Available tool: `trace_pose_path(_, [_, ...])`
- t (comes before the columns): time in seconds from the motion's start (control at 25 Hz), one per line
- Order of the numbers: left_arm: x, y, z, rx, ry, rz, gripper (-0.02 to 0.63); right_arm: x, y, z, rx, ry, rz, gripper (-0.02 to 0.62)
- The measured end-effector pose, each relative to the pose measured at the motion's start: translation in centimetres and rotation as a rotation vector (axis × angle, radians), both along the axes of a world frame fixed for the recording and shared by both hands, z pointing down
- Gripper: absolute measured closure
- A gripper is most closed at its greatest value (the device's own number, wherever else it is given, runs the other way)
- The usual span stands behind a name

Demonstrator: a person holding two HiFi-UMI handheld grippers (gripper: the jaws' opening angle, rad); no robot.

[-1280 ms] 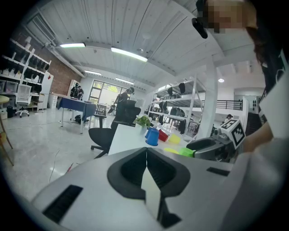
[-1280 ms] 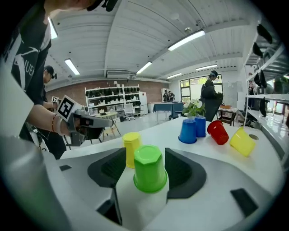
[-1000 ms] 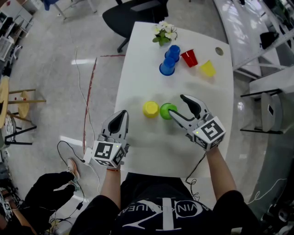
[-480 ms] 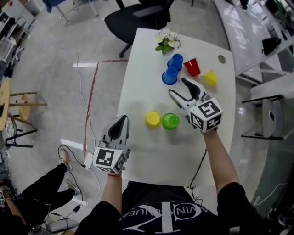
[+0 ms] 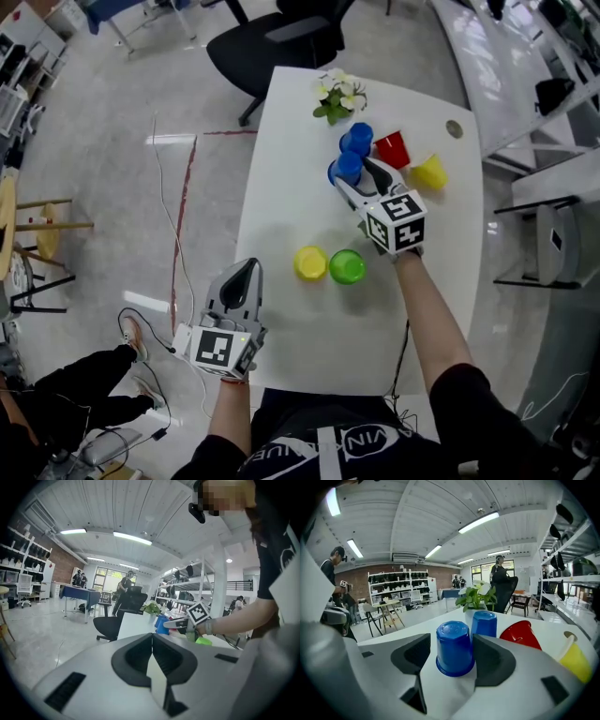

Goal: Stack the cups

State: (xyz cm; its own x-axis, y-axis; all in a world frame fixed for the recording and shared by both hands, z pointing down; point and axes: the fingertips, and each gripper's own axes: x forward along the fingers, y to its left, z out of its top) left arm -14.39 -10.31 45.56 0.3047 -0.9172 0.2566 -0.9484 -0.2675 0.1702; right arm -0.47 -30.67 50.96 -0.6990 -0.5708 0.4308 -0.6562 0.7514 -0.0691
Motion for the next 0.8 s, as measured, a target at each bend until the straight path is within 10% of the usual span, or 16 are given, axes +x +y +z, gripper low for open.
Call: trace_pose_path(0.8, [-0.8,1.3,0.3,-0.015,-0.023,-0.012,0.601,10.0,12.8,-3.3,0.012,0.024,0.014,0.37])
